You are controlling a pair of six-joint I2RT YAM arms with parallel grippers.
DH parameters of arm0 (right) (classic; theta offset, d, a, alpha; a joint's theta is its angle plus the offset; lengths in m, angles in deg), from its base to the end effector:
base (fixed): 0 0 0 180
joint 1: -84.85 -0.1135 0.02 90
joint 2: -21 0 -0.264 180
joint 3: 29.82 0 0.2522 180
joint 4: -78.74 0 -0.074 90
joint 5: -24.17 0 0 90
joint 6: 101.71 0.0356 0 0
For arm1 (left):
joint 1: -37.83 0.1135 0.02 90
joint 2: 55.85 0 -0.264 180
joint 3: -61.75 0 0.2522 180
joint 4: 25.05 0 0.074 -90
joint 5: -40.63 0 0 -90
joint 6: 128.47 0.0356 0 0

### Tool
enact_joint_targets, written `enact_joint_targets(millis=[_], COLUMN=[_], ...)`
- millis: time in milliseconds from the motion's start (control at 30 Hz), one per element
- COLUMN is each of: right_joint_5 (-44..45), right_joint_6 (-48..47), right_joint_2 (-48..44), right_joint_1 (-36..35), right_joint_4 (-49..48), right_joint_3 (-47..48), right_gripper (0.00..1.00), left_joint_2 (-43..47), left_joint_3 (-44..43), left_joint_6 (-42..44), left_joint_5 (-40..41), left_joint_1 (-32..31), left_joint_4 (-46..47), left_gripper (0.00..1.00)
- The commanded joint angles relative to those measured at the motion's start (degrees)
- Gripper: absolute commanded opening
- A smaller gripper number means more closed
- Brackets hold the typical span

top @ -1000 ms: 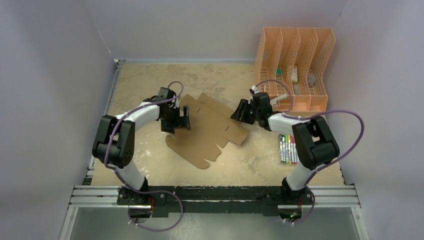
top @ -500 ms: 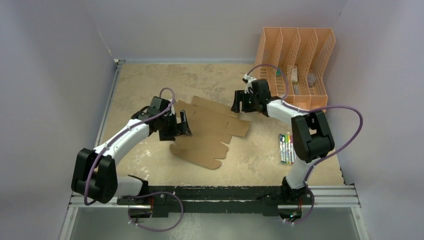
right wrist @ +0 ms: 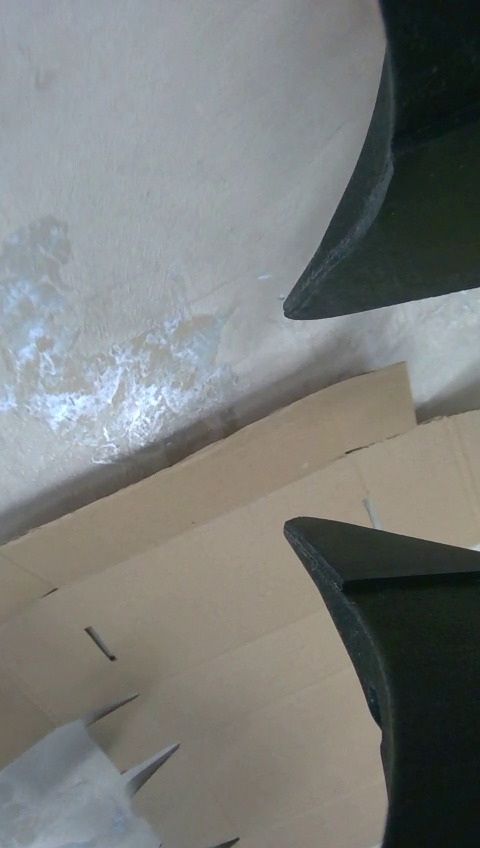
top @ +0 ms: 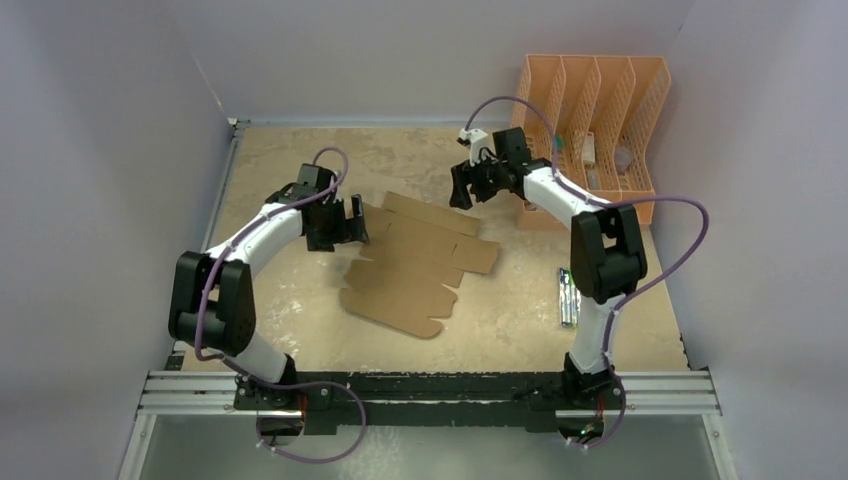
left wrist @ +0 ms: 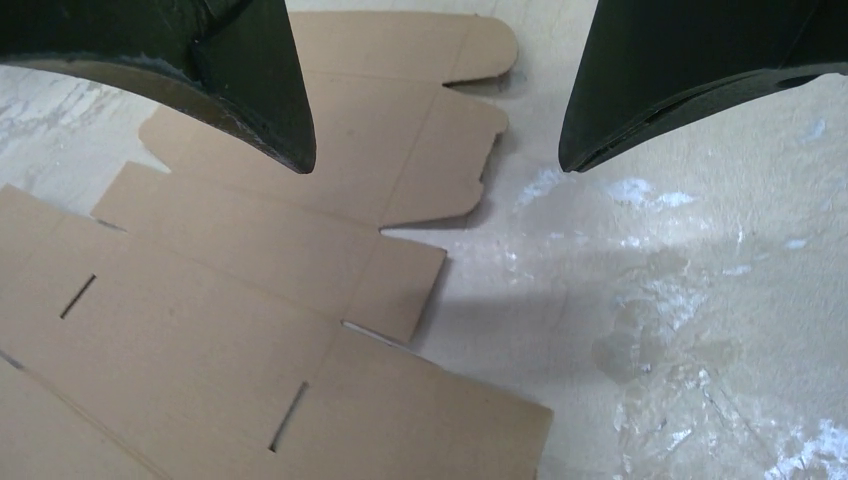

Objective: Fold the paper box

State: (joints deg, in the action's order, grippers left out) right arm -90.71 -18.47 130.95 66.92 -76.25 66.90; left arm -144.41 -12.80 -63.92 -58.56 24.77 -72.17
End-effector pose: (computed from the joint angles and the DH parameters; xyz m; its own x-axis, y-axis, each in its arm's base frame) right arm 0.4131 0.1494 0.2381 -0.5149 -0.2788 -0.8106 -0.6589 0.7337 0.1661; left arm 0.3014 -0.0758 0.2208 -0.8984 -0.2271 -0.3759 -0.0973 0.9376 -0.3338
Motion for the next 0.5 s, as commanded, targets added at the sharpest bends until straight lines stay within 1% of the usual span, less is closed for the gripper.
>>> enact_joint_targets(millis=[0, 167, 333, 467], right_joint_5=[-6.58, -8.99, -12.19, -15.23], right_joint_6=[-3.7, -5.38, -7.3, -8.59], right_joint_2=[4.07, 9.71, 14.25, 16.96], right_joint_1=[-0.13, -0.56, -0.69, -1.51], right_joint_4=[3.95, 5.91, 8.03, 10.19], right_joint_3=[5.04, 10.19, 14.38, 17.14], right_gripper=[0.75, 0.73, 0.7, 0.66], left_joint_2=[-3.89, -7.22, -8.12, -8.88], left_joint_3=[-2.62, -2.97, -2.14, 0.63], left_joint_6=[2.23, 2.25, 2.01, -0.93], left_joint_5=[-2.23, -3.87, -5.47, -10.69], left_joint_1=[1.84, 2.69, 2.78, 2.69], left_joint_4=[3.78, 4.88, 5.5, 9.23], left_gripper=[0.92, 0.91, 0.91, 0.9])
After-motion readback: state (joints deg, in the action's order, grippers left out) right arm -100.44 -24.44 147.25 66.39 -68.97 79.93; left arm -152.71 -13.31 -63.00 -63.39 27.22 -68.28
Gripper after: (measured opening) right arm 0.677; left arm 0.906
